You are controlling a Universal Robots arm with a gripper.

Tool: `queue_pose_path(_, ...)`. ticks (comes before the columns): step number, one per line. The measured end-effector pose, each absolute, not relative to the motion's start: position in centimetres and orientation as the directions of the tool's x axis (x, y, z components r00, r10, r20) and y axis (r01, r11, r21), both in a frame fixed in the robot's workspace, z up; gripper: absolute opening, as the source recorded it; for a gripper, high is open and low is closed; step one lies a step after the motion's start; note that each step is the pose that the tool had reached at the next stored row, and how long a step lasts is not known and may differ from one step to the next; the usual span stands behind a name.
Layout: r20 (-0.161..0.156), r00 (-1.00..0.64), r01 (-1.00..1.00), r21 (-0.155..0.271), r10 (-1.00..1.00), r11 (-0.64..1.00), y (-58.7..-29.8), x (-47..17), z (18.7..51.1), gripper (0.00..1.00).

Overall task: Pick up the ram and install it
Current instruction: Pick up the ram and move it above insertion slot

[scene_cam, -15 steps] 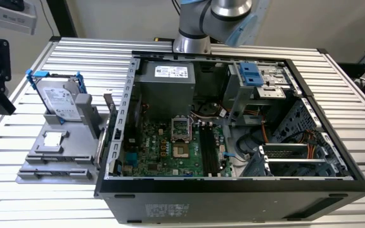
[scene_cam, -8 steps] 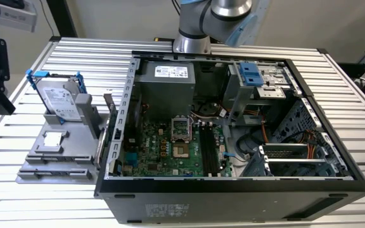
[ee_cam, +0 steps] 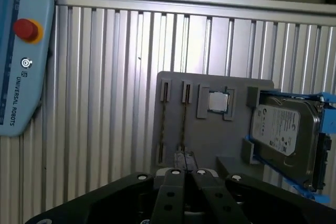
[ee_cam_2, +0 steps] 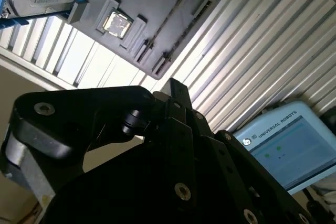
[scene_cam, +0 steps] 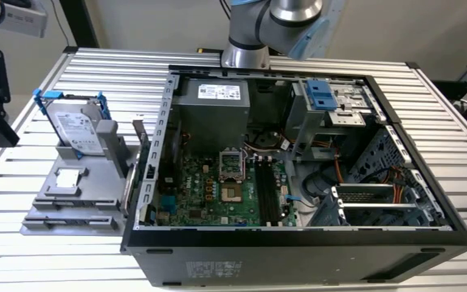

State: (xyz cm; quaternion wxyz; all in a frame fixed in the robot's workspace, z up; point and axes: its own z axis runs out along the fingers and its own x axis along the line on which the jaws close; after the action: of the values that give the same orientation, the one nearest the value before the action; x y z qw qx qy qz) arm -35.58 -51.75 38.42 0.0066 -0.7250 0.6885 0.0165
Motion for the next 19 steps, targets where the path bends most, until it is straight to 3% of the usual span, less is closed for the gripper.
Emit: queue_pose_path(19, -0.033, 0.097, -0.995, 0.012, -0.995, -0.097, -51.75, -35.59, 38.22, 0.0)
